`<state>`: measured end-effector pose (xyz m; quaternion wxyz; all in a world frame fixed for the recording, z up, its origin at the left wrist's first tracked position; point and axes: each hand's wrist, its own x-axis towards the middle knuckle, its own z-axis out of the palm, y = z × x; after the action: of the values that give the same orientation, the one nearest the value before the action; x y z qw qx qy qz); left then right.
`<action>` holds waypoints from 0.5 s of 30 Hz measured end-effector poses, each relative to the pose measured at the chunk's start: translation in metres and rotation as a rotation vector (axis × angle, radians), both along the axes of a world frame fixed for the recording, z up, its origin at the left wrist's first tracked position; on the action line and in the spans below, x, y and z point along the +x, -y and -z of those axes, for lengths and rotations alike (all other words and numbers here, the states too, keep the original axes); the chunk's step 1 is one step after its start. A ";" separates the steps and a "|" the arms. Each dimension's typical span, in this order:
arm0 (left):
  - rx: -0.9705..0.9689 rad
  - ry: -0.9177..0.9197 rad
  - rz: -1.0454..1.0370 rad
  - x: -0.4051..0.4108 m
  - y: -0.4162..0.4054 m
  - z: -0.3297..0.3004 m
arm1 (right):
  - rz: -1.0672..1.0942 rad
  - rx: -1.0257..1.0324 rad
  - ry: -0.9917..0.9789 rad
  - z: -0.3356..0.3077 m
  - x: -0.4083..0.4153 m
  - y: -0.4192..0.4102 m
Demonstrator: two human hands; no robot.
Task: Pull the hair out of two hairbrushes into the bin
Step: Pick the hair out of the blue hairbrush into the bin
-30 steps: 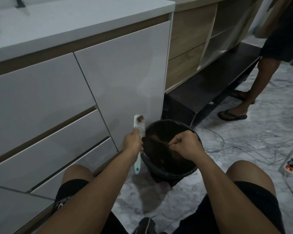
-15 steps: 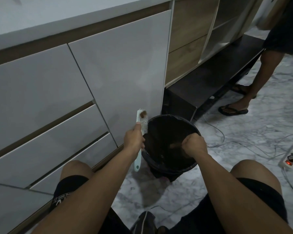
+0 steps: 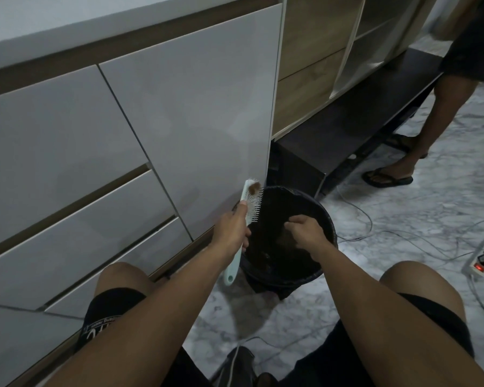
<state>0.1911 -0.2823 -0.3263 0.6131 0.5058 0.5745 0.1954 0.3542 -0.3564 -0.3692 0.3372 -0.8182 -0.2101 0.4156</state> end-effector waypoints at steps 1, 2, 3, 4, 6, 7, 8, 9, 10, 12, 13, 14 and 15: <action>-0.006 -0.004 0.009 0.001 0.000 0.001 | 0.032 0.016 -0.032 -0.001 0.000 -0.002; -0.010 -0.007 0.020 0.002 0.000 0.001 | 0.064 0.029 -0.055 -0.002 0.000 -0.003; -0.013 -0.008 0.029 0.002 0.001 0.002 | 0.097 0.047 -0.071 -0.004 0.000 -0.003; -0.014 -0.010 0.035 0.002 0.001 0.003 | 0.122 0.061 -0.083 -0.005 0.001 -0.002; -0.018 -0.016 0.044 0.002 0.002 0.003 | 0.143 0.083 -0.095 -0.006 0.001 -0.001; -0.022 -0.020 0.048 0.002 0.003 0.002 | 0.146 0.095 -0.096 -0.006 0.001 0.000; -0.029 -0.023 0.053 0.002 0.003 0.002 | 0.148 0.108 -0.098 -0.007 0.001 0.000; -0.038 -0.023 0.065 0.001 0.004 0.001 | 0.151 0.127 -0.102 -0.007 0.000 0.000; -0.050 -0.021 0.082 0.001 0.004 0.001 | 0.152 0.148 -0.109 -0.010 -0.001 0.000; -0.076 -0.025 0.119 0.001 0.006 0.001 | 0.135 0.211 -0.113 -0.016 -0.003 -0.001; -0.087 -0.030 0.135 0.001 0.007 0.001 | 0.122 0.252 -0.117 -0.021 -0.005 -0.002; -0.098 -0.031 0.149 0.001 0.008 0.002 | 0.105 0.298 -0.123 -0.028 -0.008 -0.002; -0.109 -0.029 0.161 0.001 0.010 0.002 | 0.095 0.355 -0.137 -0.036 -0.011 -0.002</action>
<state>0.1917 -0.2919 -0.3286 0.6452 0.5190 0.5504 0.1066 0.3433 -0.3548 -0.3337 0.5091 -0.7246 -0.2176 0.4104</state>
